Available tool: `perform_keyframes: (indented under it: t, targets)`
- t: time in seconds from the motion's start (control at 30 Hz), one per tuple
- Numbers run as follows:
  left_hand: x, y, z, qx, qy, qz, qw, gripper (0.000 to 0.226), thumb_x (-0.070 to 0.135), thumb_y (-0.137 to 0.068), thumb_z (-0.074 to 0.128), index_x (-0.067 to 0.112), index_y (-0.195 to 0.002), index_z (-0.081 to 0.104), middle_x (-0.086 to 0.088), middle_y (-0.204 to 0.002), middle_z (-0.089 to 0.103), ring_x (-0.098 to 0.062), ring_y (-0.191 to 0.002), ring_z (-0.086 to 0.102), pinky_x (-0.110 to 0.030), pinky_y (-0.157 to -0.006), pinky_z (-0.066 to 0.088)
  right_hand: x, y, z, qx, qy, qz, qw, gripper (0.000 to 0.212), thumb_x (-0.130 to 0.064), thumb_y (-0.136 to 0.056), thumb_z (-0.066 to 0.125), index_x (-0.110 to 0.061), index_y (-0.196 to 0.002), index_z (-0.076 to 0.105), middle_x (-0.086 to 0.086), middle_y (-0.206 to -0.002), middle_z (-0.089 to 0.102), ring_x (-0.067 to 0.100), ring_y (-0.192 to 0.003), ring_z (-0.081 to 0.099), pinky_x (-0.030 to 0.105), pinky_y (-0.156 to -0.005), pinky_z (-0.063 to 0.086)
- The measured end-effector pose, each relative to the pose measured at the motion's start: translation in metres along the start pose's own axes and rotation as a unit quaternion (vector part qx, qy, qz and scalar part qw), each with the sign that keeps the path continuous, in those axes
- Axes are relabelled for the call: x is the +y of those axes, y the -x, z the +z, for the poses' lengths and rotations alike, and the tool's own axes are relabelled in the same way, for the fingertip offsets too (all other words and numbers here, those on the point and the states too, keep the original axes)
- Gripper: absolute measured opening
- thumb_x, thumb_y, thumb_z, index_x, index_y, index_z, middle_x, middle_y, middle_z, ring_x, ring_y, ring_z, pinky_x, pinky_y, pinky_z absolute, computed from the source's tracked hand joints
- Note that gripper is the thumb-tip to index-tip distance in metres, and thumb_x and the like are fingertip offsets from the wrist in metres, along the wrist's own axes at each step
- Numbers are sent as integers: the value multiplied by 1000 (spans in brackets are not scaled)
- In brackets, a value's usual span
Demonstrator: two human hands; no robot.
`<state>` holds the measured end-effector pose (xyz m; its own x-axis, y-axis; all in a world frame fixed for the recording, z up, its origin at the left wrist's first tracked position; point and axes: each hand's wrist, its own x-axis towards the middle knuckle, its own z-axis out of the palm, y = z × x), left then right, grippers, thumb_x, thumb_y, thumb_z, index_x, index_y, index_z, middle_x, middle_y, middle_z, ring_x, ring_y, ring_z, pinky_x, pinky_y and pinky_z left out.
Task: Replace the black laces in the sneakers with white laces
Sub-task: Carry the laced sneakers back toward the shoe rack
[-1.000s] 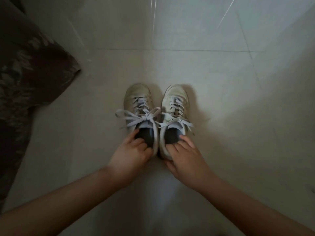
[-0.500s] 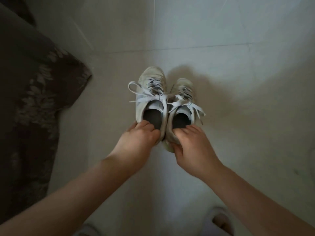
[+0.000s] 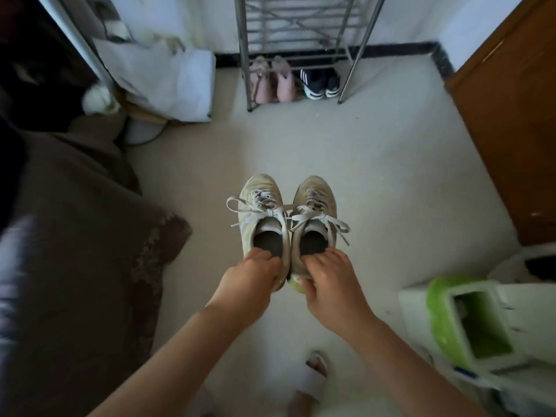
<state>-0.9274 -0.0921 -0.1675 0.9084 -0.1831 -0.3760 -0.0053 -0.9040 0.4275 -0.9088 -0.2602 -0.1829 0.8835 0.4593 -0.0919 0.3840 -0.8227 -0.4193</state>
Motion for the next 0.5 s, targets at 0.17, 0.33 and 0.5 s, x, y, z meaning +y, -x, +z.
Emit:
perform_keyframes:
  t: [0.17, 0.33, 0.5]
  targets:
    - [74, 38, -107, 22, -28, 13, 999, 14, 18, -91, 49, 23, -103, 54, 7, -106, 46, -10, -110, 45, -30, -75, 48, -25, 15, -141, -3, 17, -48, 999, 15, -13, -65, 64, -19, -78, 57, -6, -71, 57, 19, -71, 54, 23, -81, 28]
    - [120, 49, -174, 73, -27, 9, 997, 11, 22, -91, 51, 24, -101, 54, 8, -104, 48, -10, -108, 47, -33, -79, 49, -37, 0, -231, 7, 44, -92, 995, 16, -20, -66, 65, -22, -70, 49, -8, -64, 54, 19, -64, 53, 24, -71, 23]
    - [141, 19, -222, 103, -28, 13, 994, 9, 23, -92, 51, 24, -100, 55, 8, -103, 50, -11, -107, 47, -33, -79, 49, -30, -41, -282, 5, 72, -117, 990, 10, -19, -76, 62, -18, -76, 52, -3, -73, 59, 24, -74, 55, 27, -74, 22]
